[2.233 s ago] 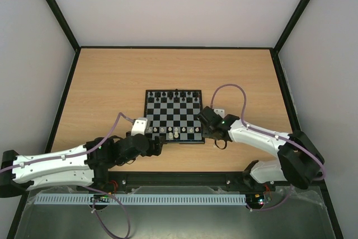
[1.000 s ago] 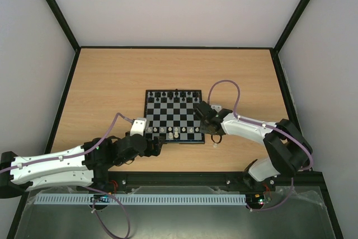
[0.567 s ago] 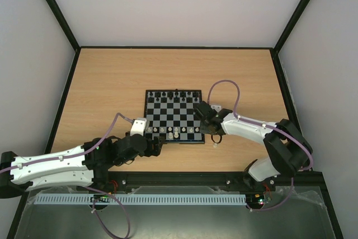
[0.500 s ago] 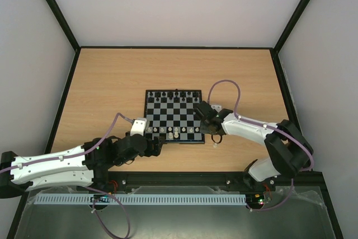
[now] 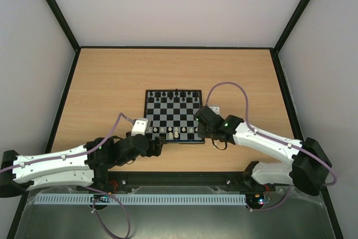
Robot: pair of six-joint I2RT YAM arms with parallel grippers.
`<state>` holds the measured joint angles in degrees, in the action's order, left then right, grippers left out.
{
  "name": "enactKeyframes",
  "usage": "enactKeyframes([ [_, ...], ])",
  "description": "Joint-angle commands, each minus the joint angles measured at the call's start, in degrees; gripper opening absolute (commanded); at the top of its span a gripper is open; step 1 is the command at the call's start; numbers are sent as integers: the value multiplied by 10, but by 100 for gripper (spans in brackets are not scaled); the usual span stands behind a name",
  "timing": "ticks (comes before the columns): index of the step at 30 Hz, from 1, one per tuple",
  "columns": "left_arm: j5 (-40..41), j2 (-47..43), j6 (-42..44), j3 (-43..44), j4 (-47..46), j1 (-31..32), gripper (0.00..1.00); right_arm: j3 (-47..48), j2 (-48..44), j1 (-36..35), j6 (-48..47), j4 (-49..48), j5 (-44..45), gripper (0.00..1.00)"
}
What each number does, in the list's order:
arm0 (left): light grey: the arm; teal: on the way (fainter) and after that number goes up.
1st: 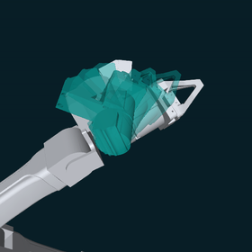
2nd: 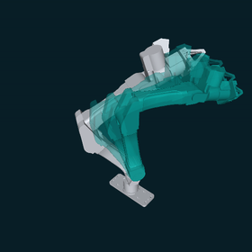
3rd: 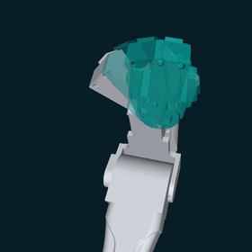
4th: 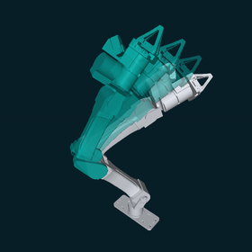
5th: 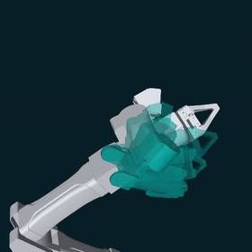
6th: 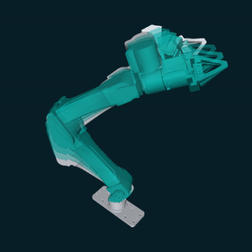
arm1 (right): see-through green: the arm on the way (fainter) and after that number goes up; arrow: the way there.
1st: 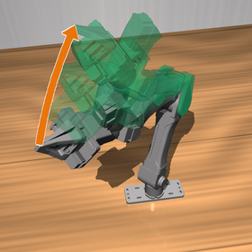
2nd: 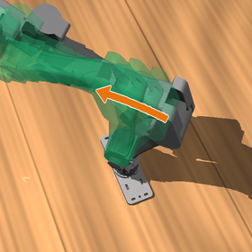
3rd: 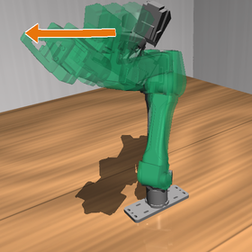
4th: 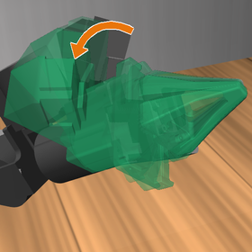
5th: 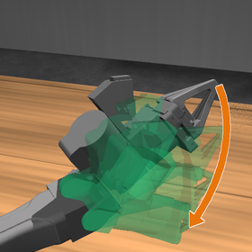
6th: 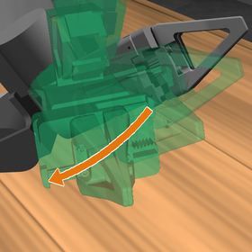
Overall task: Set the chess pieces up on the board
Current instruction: Pick up the chess piece at the center of the board, then place the chess piece on the chessboard.
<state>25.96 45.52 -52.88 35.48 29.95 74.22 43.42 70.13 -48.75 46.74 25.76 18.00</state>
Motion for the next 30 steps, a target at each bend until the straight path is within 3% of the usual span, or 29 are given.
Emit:
enactKeyframes([
  [1,16,1,4,6,6,-3,99,11,-6,-54,19,53,-19,2],
  [8,18,-3,-4,1,10,-3,99,43,60,-118,32,57,-17,2],
  [30,14,-21,-7,-4,17,-3,99,108,199,-122,20,33,-1,4],
])
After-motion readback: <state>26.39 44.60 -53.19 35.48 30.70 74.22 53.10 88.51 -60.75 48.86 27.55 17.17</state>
